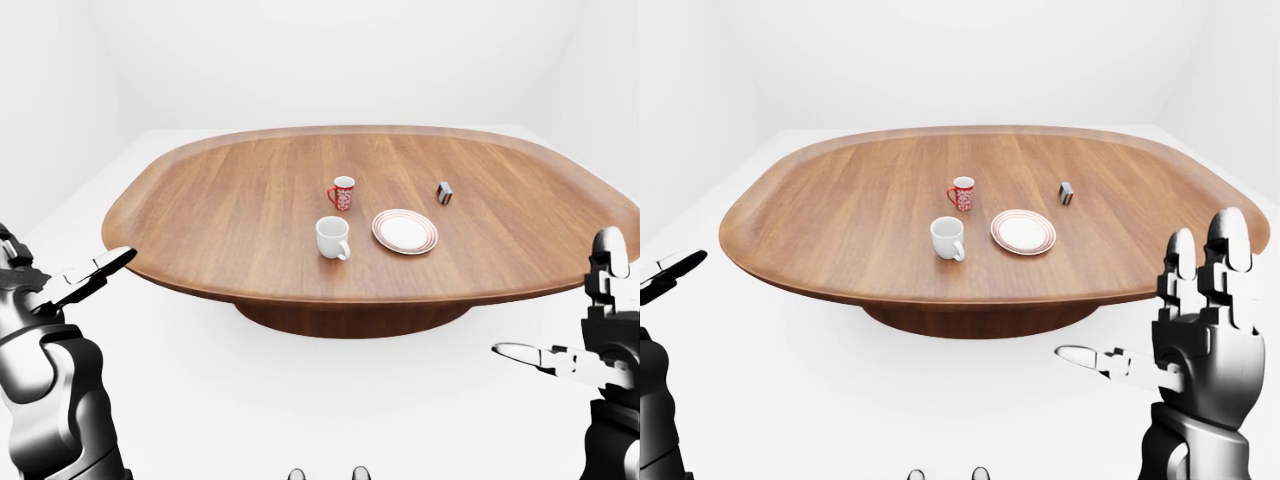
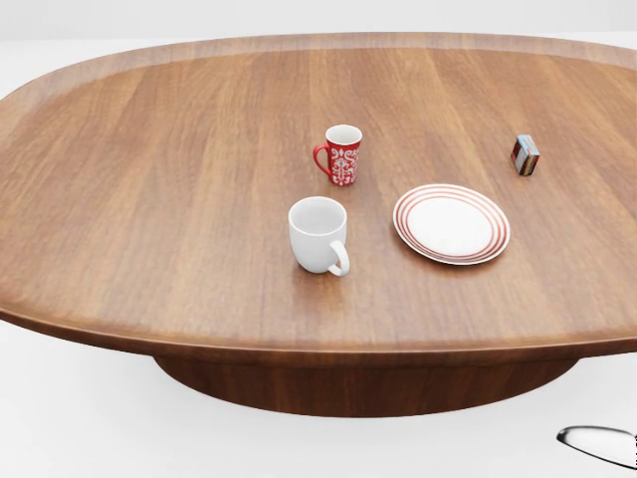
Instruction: Put the white mug on the plate.
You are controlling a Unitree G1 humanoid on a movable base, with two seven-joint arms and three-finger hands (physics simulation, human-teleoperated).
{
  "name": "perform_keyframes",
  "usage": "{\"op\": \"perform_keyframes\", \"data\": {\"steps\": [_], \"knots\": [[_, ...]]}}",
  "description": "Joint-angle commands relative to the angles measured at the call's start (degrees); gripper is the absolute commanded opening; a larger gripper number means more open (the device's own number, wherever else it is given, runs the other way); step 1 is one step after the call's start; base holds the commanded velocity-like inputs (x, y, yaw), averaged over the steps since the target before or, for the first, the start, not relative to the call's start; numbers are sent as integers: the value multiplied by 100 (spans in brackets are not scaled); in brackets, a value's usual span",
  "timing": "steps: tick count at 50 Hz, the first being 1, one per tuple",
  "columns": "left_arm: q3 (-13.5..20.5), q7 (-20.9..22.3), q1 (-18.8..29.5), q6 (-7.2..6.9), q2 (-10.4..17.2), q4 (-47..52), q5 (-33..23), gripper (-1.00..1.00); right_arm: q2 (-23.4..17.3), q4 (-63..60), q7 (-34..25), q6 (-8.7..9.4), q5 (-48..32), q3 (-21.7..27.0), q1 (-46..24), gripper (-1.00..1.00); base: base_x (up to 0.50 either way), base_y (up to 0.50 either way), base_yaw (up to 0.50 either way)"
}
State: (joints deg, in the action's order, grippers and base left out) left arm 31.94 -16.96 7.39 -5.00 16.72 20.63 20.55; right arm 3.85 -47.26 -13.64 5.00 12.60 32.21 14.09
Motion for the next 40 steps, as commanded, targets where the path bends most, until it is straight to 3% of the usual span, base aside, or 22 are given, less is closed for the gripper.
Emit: {"op": "perform_keyframes", "data": {"steps": [1, 40], "knots": [[-9, 4, -2, 0, -7, -16, -28, 100, -21, -33, -26, 0, -73, -95, -14, 100, 0, 0, 0], [-15, 3, -6, 0, -14, -67, -41, 100, -12, 15, -93, 0, -98, -103, 1, 100, 28, 0, 0]]}}
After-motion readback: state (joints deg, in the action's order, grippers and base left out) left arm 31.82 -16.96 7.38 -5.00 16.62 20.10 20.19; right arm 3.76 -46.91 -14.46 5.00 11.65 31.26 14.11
